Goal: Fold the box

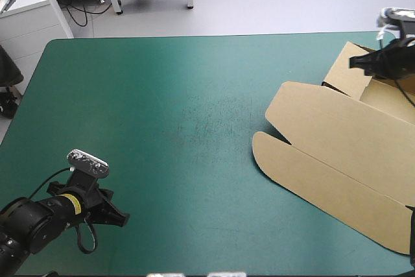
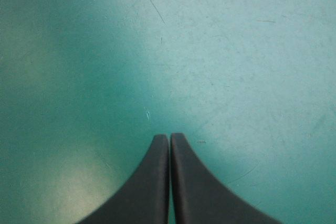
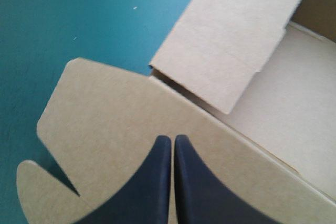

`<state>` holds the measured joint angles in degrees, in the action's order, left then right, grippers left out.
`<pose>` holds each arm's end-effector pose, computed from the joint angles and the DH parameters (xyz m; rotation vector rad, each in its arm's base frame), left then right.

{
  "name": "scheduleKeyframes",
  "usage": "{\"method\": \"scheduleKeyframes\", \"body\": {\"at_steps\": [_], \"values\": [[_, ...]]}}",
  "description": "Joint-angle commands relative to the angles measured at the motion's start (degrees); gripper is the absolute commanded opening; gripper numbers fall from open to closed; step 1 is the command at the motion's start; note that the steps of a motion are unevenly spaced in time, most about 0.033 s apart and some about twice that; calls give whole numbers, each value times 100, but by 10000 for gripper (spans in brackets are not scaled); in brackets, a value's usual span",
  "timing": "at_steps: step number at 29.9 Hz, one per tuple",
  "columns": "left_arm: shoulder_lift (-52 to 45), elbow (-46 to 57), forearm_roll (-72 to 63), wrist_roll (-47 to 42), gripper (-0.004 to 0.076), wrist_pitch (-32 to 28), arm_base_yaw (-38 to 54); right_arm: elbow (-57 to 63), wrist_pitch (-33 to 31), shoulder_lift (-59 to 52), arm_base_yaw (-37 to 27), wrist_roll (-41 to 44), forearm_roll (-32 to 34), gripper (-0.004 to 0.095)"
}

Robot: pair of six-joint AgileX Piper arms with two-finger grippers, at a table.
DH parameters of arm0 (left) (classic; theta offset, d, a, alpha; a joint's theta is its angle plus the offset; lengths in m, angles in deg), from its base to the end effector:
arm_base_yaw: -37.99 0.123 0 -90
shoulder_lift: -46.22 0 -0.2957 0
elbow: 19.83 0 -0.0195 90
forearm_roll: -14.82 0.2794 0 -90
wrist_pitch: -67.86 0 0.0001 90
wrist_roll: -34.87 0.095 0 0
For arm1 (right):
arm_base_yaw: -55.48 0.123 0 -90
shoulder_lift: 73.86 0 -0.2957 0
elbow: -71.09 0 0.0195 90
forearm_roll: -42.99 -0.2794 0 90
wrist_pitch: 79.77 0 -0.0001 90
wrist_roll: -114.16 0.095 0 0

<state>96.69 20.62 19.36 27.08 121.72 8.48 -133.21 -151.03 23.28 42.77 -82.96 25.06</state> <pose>0.1302 -0.0667 0.2887 0.5095 2.4785 -0.1623 0.3498 -0.0505 0.4446 -0.0888 2.4511 0.1885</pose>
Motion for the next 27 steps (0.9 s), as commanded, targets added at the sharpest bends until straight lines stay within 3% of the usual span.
{"method": "scheduleKeyframes", "body": {"at_steps": [1,5,10,18,27], "values": [[-31,-142,-1,-57,-10,-264,-34,160,27,-420,755,90,448,0],[-31,-142,-10,-57,-10,-240,-34,909,271,-798,1525,398,849,0],[-237,-142,-10,-57,-10,-202,-34,2364,843,-1729,2088,482,869,0],[-980,48,-10,-57,-10,-128,-34,4664,1522,-3684,2178,482,561,0],[-1427,672,-20,-20,-10,-219,-34,6356,1599,-5613,2178,482,574,-1]]}}
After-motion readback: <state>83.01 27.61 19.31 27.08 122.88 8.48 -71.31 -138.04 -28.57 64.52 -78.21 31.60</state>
